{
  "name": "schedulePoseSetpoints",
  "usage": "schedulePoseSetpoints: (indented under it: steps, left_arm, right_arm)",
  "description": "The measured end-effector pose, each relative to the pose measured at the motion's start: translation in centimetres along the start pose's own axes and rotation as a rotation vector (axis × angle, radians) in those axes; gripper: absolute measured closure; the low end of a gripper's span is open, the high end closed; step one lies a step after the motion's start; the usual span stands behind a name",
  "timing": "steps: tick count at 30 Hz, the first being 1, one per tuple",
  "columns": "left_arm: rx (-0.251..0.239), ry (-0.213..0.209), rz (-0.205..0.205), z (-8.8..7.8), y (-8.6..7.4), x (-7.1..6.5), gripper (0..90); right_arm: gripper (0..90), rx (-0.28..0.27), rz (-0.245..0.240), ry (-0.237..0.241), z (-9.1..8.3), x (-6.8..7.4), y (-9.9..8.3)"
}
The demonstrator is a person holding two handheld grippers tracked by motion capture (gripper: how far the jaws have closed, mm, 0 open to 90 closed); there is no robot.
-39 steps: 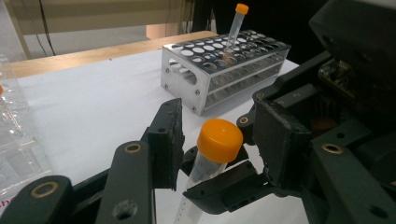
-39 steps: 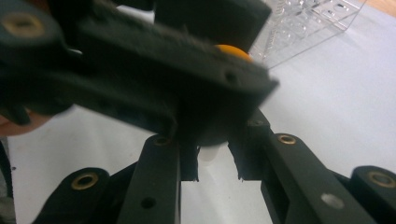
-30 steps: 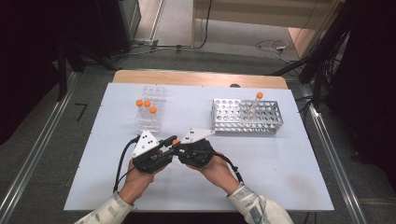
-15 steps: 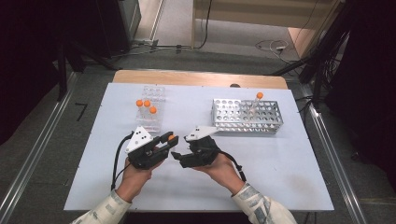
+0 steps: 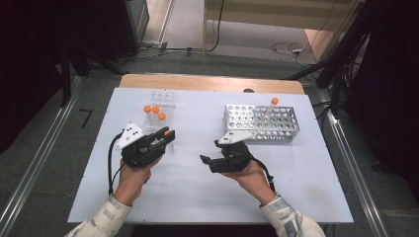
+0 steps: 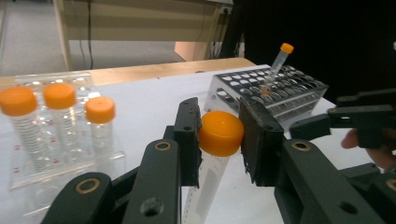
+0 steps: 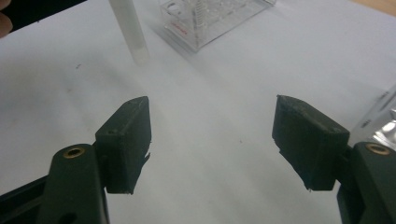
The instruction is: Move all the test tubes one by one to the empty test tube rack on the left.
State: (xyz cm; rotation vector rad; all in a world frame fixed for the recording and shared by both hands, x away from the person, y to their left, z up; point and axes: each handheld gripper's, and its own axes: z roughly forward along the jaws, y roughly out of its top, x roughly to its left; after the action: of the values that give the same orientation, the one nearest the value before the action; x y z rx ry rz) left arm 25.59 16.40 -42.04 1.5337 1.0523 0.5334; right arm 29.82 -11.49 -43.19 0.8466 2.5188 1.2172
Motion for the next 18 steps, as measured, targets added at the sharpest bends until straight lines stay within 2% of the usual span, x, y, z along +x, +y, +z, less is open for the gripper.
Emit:
schedulePoseSetpoints:
  steps: [8,18]
  left_arm:
    - [-0.009,0.035,0.004,-0.5,0.9,0.8,69.8]
    - [-0.026,0.068,-0.003,-0.7,1.9,1.8,69.8]
  right_arm:
    - [26.9,0.005,0.019,-0.042,-0.7,-1.2,-0.8]
    - [27.1,0.006,0.045,-0.061,-1.5,-2.2,-1.7]
